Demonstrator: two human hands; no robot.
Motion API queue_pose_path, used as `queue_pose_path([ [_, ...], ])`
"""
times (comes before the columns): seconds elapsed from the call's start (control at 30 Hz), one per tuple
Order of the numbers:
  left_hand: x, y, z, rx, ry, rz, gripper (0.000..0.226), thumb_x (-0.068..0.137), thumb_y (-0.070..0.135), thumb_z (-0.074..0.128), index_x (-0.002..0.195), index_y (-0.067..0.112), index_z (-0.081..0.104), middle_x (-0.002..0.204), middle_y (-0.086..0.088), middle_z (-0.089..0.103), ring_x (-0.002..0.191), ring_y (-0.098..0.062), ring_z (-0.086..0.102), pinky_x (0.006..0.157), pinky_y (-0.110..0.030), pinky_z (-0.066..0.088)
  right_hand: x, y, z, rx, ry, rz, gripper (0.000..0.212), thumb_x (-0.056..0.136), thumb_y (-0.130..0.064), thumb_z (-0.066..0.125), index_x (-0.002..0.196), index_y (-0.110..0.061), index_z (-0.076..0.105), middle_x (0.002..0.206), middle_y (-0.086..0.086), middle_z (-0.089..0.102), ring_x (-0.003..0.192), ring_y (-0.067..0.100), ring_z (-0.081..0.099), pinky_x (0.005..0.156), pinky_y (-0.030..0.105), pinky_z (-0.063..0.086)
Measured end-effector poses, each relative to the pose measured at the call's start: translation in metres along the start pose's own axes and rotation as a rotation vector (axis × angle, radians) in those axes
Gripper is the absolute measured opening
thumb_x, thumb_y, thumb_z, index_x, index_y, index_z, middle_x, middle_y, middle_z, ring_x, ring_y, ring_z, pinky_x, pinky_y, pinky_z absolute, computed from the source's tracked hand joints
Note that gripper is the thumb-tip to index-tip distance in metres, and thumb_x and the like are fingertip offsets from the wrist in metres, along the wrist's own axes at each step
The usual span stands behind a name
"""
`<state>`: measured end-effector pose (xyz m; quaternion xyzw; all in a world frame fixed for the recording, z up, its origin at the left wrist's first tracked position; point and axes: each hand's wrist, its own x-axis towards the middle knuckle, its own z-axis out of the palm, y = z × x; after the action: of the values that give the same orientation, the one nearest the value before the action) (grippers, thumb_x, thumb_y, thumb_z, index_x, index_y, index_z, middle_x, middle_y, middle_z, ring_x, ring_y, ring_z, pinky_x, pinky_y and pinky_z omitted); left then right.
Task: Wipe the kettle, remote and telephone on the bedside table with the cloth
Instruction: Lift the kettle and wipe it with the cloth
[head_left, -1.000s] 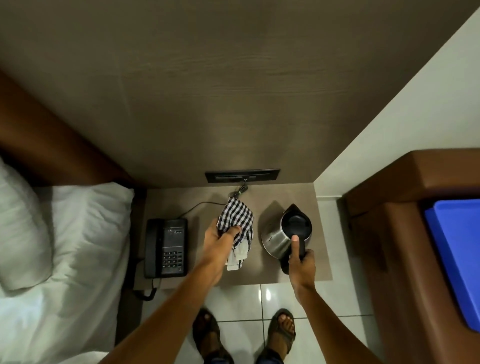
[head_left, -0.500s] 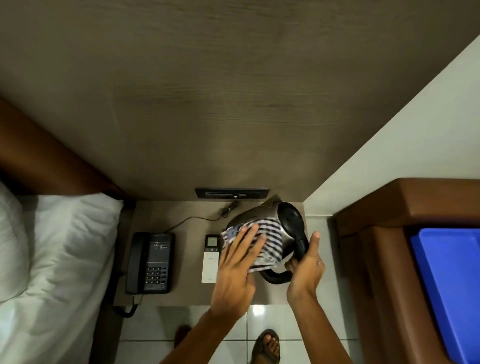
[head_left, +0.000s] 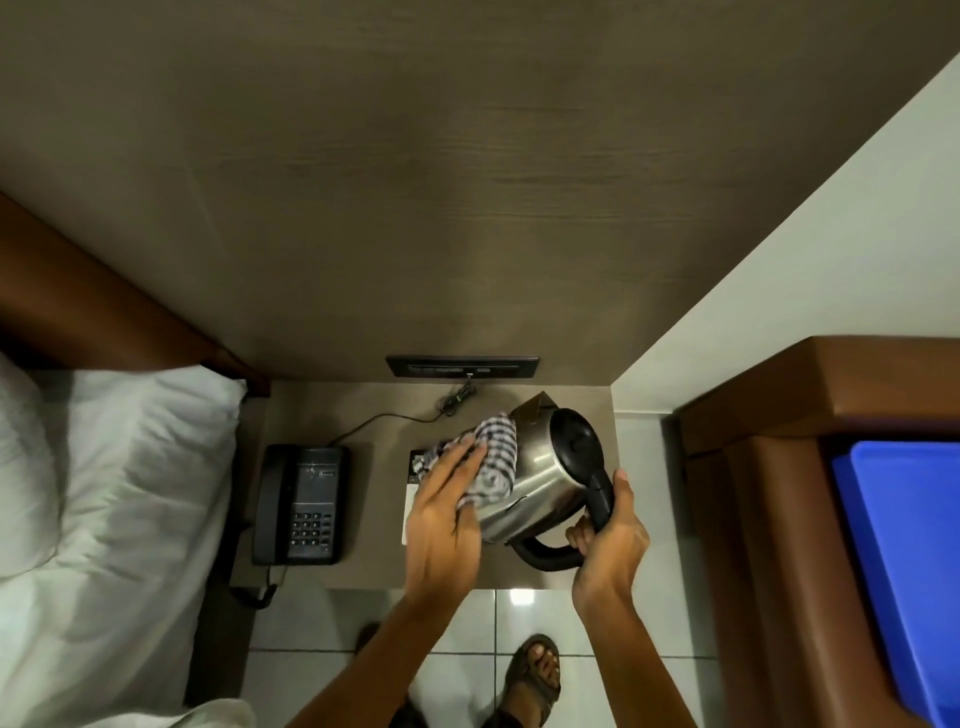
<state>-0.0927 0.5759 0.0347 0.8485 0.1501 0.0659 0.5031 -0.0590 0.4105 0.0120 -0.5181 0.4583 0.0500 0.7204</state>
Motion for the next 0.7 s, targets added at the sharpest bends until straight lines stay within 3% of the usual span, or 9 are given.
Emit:
queue_pose_path([
  [0.07, 0.017, 0.02, 0.011, 0.003, 0.014, -0.043, 0.06, 0.093, -0.003, 0.047, 0.144, 0.029, 0.052, 0.152, 0.003, 0.053, 0.145, -0.02, 0.046, 0.117, -0.053, 0.043, -0.001, 0.004, 0.0, 0.041, -0.018, -0.012, 0.039, 0.088, -0.058, 0.072, 0.1, -0.022, 0.081, 0.068, -0.003, 0.064, 0.063, 0.012, 0.052, 0.06, 0.026, 0.046],
  [0.2, -0.012, 0.021, 0.004, 0.12, -0.196, 0.212, 0.051, 0.095, 0.015, 0.043, 0.143, 0.025, 0.055, 0.155, 0.007, 0.048, 0.149, -0.014, 0.037, 0.125, -0.036, 0.028, 0.006, 0.002, -0.012, 0.11, -0.011, -0.004, 0.054, 0.091, -0.053, 0.07, 0.131, -0.018, 0.073, 0.1, 0.006, 0.074, 0.086, 0.018, 0.064, 0.073, 0.03, 0.051],
  [0.27, -0.032, 0.009, -0.008, 0.124, -0.211, 0.224, 0.049, 0.095, 0.018, 0.038, 0.14, 0.021, 0.059, 0.152, 0.002, 0.052, 0.146, -0.014, 0.043, 0.123, -0.035, 0.031, 0.01, 0.0, -0.017, 0.1, -0.022, 0.006, 0.052, 0.094, -0.049, 0.069, 0.13, -0.012, 0.071, 0.094, 0.005, 0.072, 0.084, 0.018, 0.063, 0.071, 0.028, 0.052],
  [0.37, -0.021, 0.005, -0.008, 0.026, -0.036, -0.109, 0.038, 0.102, 0.011, 0.038, 0.133, 0.016, 0.06, 0.137, -0.012, 0.063, 0.129, -0.024, 0.059, 0.111, -0.048, 0.048, 0.012, -0.003, -0.016, 0.043, -0.081, -0.024, 0.034, 0.099, -0.039, 0.065, 0.115, -0.01, 0.071, 0.067, -0.004, 0.062, 0.062, 0.015, 0.051, 0.05, 0.021, 0.047],
  [0.43, 0.011, 0.017, 0.001, -0.047, 0.049, -0.314, 0.034, 0.106, 0.012, 0.04, 0.132, 0.019, 0.061, 0.134, -0.011, 0.064, 0.128, -0.027, 0.059, 0.11, -0.047, 0.048, 0.009, -0.004, -0.014, 0.006, -0.126, -0.039, 0.026, 0.102, -0.036, 0.062, 0.106, -0.011, 0.068, 0.065, -0.004, 0.059, 0.058, 0.013, 0.048, 0.047, 0.019, 0.045],
  [0.5, 0.03, 0.035, 0.007, -0.038, 0.006, -0.203, 0.039, 0.105, 0.02, 0.038, 0.137, 0.02, 0.06, 0.141, -0.005, 0.062, 0.135, -0.017, 0.053, 0.117, -0.043, 0.041, 0.007, -0.002, -0.012, -0.006, -0.141, -0.04, 0.026, 0.103, -0.036, 0.06, 0.108, -0.012, 0.067, 0.072, -0.001, 0.06, 0.06, 0.011, 0.051, 0.048, 0.019, 0.046],
  [0.6, 0.016, 0.039, 0.006, -0.021, -0.15, 0.12, 0.048, 0.099, 0.02, 0.036, 0.144, 0.025, 0.054, 0.151, 0.006, 0.055, 0.145, -0.007, 0.044, 0.123, -0.033, 0.031, 0.005, -0.006, -0.009, 0.037, -0.135, -0.037, 0.028, 0.103, -0.038, 0.059, 0.109, -0.012, 0.066, 0.075, 0.004, 0.056, 0.06, 0.012, 0.05, 0.048, 0.019, 0.045],
  [0.67, -0.008, 0.02, -0.004, -0.038, -0.145, 0.166, 0.049, 0.099, 0.016, 0.039, 0.145, 0.024, 0.052, 0.151, 0.005, 0.055, 0.144, -0.01, 0.047, 0.122, -0.033, 0.034, 0.007, -0.01, -0.009, 0.036, -0.13, -0.042, 0.026, 0.103, -0.037, 0.059, 0.105, -0.012, 0.066, 0.072, 0.004, 0.054, 0.058, 0.013, 0.047, 0.047, 0.019, 0.044],
  [0.7, -0.014, 0.01, -0.008, -0.043, -0.084, 0.106, 0.047, 0.099, 0.015, 0.039, 0.143, 0.023, 0.053, 0.148, 0.003, 0.058, 0.14, -0.011, 0.051, 0.119, -0.036, 0.041, 0.007, -0.011, -0.01, 0.021, -0.133, -0.045, 0.025, 0.103, -0.036, 0.059, 0.104, -0.012, 0.066, 0.071, 0.003, 0.053, 0.057, 0.013, 0.046, 0.046, 0.018, 0.043],
])
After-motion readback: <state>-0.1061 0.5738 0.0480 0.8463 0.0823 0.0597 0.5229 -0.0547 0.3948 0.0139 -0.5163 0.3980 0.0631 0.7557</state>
